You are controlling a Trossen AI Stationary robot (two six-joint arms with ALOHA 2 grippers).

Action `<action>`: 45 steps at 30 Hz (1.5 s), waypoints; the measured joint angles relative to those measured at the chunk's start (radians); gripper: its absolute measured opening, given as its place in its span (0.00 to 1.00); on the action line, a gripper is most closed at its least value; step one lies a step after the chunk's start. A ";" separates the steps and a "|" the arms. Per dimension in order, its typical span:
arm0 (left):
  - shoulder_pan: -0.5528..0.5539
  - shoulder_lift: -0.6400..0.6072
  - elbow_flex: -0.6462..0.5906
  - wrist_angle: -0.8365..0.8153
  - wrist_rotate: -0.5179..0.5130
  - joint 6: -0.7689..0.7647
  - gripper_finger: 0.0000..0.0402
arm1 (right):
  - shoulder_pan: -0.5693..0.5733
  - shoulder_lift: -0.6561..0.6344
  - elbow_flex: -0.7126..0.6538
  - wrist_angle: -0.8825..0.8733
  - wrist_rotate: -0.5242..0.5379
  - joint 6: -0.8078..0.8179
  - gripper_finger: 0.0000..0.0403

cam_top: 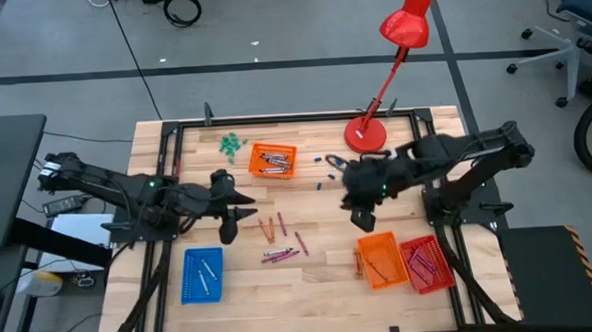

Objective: Sort crayons
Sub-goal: Put the red crayon into the red bin

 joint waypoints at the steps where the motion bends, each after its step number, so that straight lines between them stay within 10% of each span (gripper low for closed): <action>1: 0.006 -0.002 0.019 -0.024 0.001 0.008 0.35 | -0.012 0.006 0.014 0.025 0.000 -0.049 0.22; 9: 0.036 -0.011 0.136 -0.190 0.000 0.092 0.35 | -0.067 0.055 0.114 0.328 0.043 -0.432 0.22; 15: 0.041 -0.011 0.140 -0.245 0.000 0.026 0.35 | -0.123 0.094 0.116 0.399 0.177 -0.349 0.22; 27: 0.040 -0.010 0.140 -0.511 0.066 -0.182 0.35 | -0.100 0.415 0.113 0.530 -0.023 -0.437 0.22; 45: 0.040 -0.010 0.139 -0.513 0.066 -0.152 0.35 | -0.074 0.655 0.113 0.235 -0.130 0.007 0.35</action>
